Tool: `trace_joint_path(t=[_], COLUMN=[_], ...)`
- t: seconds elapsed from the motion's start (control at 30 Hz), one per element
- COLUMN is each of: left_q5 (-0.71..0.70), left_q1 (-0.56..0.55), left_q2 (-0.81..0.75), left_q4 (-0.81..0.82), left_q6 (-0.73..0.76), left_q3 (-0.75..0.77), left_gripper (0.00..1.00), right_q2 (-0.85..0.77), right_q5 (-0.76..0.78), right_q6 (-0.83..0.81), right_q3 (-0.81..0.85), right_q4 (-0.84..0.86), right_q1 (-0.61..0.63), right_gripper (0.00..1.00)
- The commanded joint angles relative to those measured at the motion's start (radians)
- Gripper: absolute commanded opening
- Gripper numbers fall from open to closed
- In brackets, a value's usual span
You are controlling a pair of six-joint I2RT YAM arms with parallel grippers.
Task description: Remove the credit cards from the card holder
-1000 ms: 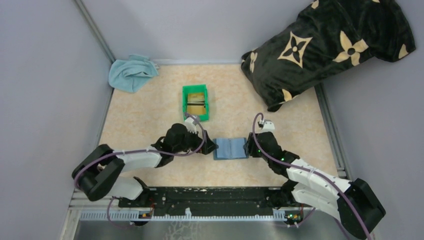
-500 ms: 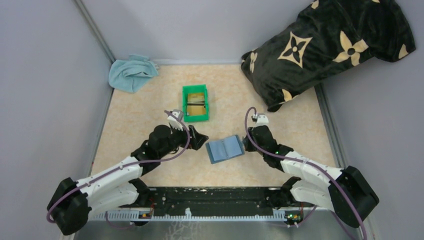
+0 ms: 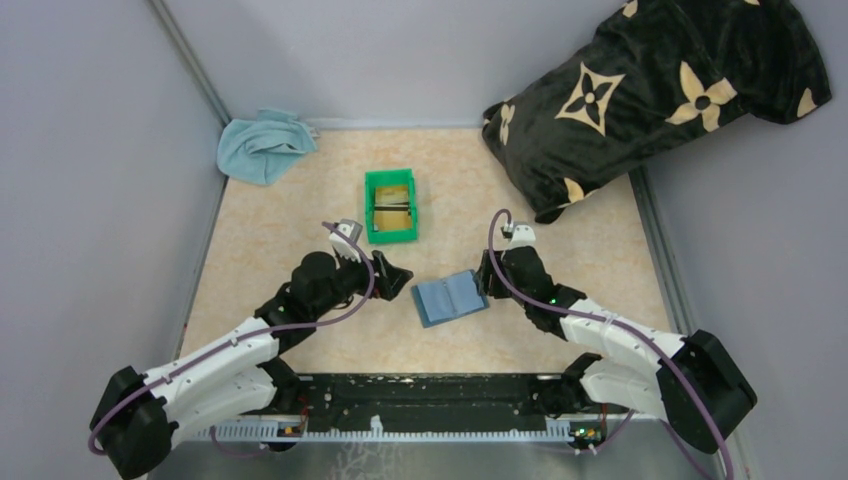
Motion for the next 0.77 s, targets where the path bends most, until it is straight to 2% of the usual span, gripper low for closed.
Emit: trace_joint_path(t=[0.0, 0.07, 0.17, 0.73], left_q5=[-0.01, -0.006, 0.007, -0.004], left_q1=[0.002, 0.002, 0.002, 0.002], left_q2=[-0.005, -0.005, 0.004, 0.046], left_q4=[-0.007, -0.003, 0.0, 0.017], left_q6=[0.016, 0.015, 0.016, 0.011], left_q3=[0.001, 0.002, 0.006, 0.005], left_gripper=[0.99, 0.99, 0.99, 0.99], right_q2=[-0.03, -0.028, -0.025, 0.008], right_q5=[0.008, 0.009, -0.002, -0.011], right_q6=[-0.004, -0.01, -0.02, -0.024], right_q3=[0.007, 0.007, 0.007, -0.001], right_q4=[0.049, 0.049, 0.052, 0.093], right_q1=[-0.005, -0.005, -0.005, -0.004], right_gripper=[0.55, 0.53, 0.45, 0.44])
